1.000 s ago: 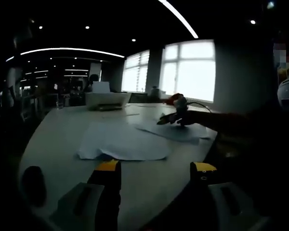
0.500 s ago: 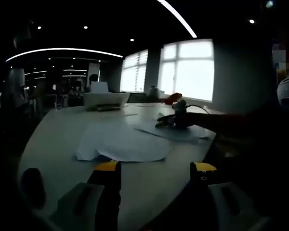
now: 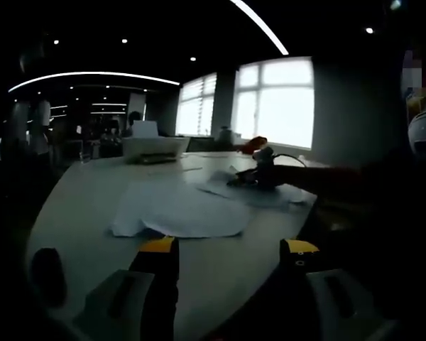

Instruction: Organize the stack of printing papers by aligning and flattening the scattered papers on the table

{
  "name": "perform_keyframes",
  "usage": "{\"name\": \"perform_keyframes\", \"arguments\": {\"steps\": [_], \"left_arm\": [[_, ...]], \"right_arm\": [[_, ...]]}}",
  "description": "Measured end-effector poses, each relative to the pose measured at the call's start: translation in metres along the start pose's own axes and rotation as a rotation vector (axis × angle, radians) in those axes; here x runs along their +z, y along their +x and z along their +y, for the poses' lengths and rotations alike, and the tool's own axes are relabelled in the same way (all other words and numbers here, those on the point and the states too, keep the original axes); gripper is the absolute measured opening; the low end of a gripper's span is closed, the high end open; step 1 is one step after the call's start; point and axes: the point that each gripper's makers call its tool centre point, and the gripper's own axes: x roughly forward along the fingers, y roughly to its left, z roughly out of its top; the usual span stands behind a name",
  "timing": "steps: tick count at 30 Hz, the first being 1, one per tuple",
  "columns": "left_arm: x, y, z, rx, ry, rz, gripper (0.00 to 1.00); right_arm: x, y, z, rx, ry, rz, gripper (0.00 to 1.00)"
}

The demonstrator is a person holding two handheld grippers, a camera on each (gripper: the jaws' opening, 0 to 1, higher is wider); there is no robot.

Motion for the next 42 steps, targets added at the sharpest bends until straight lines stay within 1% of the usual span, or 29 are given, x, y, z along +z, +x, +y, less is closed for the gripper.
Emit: {"name": "perform_keyframes", "arguments": {"steps": [1,4,6,7,11,16,19,24,30,35,39,42], "left_arm": [[-0.001,0.001,0.001,0.0,-0.002,0.001,0.6],[-0.005,0.003,0.002,-0.001,-0.009,0.007,0.6],[-0.007,0.003,0.001,-0.004,-0.011,0.011,0.6],[-0.007,0.003,0.001,-0.005,-0.011,0.012,0.6],[-0.006,0.002,0.002,0.0,-0.011,0.007,0.6],[-0.005,0.002,0.003,0.005,-0.009,0.008,0.6],[-0.005,0.003,0.002,0.003,-0.01,0.008,0.6],[-0.004,0.003,-0.001,-0.003,-0.007,0.006,0.6],[-0.004,0.002,-0.002,-0.001,-0.006,0.006,0.6],[-0.004,0.003,-0.003,-0.002,-0.005,0.001,0.6],[-0.005,0.002,-0.002,-0.003,-0.006,0.001,0.6],[-0.005,0.001,0.001,0.005,-0.011,-0.002,0.6]], "right_arm": [[0.0,-0.001,0.0,-0.002,0.001,0.001,0.32],[-0.001,-0.001,0.002,-0.003,-0.008,0.001,0.23],[0.0,-0.001,0.005,-0.006,-0.042,0.002,0.14],[0.0,-0.002,0.006,-0.007,-0.046,0.001,0.12],[0.003,-0.002,0.004,-0.014,-0.066,-0.005,0.09],[0.012,-0.01,0.005,-0.017,-0.044,-0.038,0.05],[0.018,-0.015,0.007,-0.021,-0.045,-0.058,0.05],[0.032,-0.03,0.012,-0.044,-0.037,-0.126,0.04],[0.047,-0.046,0.016,-0.059,-0.046,-0.183,0.03],[0.055,-0.055,0.014,-0.081,-0.048,-0.21,0.03],[0.062,-0.065,0.016,-0.086,-0.038,-0.241,0.02],[0.065,-0.068,0.018,-0.084,-0.025,-0.258,0.02]]}}
